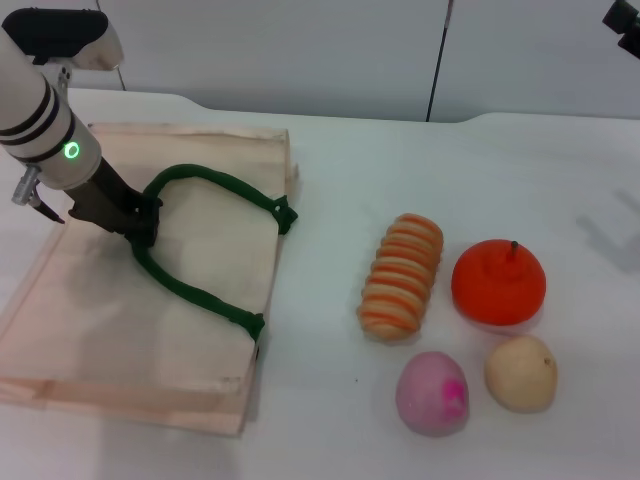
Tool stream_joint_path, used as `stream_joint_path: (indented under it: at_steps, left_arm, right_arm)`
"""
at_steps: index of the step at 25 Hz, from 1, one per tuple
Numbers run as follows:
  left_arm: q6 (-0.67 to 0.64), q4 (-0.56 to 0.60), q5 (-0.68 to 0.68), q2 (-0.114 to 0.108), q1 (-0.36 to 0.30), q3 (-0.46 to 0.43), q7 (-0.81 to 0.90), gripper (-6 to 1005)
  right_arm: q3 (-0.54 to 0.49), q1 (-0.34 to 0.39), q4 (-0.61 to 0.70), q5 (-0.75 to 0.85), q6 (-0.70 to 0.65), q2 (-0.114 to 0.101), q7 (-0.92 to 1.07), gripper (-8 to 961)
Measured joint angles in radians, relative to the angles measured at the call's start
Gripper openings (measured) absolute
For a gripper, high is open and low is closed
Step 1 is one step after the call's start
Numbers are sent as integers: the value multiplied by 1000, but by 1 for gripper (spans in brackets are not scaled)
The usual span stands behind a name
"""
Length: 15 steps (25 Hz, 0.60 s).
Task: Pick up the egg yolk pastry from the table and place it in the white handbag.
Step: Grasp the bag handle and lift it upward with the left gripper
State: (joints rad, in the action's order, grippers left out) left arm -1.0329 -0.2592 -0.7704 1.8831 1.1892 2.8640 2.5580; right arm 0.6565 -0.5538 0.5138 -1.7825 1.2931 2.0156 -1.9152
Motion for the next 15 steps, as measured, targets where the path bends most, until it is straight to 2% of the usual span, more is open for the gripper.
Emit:
stream_joint_path:
  at_steps: [7,15]
  left_arm:
    - [42,0,1,10,-4,-1,-11,141]
    - [67,-1,23,23,-7,-4,-36,140]
  right_arm:
    - [0,2,0,0,0,0,0,837]
    - [-8,6,0,5,0,0,-1,836]
